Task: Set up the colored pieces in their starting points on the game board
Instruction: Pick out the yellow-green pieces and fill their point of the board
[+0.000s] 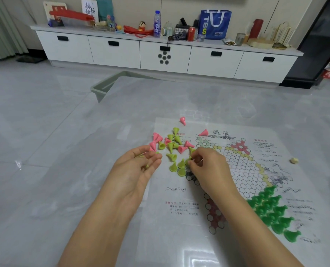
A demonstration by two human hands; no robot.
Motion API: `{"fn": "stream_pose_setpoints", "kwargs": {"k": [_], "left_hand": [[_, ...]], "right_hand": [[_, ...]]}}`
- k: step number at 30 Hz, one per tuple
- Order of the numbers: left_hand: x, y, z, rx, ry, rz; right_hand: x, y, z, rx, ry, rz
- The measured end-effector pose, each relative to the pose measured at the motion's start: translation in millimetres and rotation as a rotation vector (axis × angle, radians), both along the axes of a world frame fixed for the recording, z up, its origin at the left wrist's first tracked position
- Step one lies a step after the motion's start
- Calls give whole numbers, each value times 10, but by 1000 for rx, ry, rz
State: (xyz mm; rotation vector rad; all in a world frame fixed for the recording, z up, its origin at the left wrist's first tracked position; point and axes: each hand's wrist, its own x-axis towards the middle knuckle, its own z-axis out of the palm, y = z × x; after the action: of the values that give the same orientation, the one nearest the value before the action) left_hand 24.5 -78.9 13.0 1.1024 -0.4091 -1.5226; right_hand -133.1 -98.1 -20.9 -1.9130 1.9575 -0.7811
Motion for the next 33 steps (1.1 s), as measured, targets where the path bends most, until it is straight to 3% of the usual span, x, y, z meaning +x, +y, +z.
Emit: {"fn": "stream_pose_setpoints", "kwargs": {"k": [7, 11, 14, 17, 20, 27, 30, 33], "left_hand": [[3, 29, 34, -36, 42, 8], [-44, 71, 82, -70, -77, -50], [-109, 113, 107, -76, -259, -132], [-198, 146, 80, -167, -429, -192], [-279, 149, 11, -229, -496, -227], [-300, 141, -76, -235, -531, -277], [-233, 101, -83, -318, -730, -180], [-37, 31, -122, -396, -1246, 2]], "right_hand": [[-14, -10, -42, -26, 20, 18], [-75, 37, 44, -24, -48, 20], [-39, 133, 268, -71, -286, 93], [62, 270, 483, 52, -622, 322], [127, 314, 472, 89, -687, 432], [79, 267, 357, 125, -747, 389], [73, 272, 365, 73, -715, 345], [8, 276, 375, 28, -729, 245]]}}
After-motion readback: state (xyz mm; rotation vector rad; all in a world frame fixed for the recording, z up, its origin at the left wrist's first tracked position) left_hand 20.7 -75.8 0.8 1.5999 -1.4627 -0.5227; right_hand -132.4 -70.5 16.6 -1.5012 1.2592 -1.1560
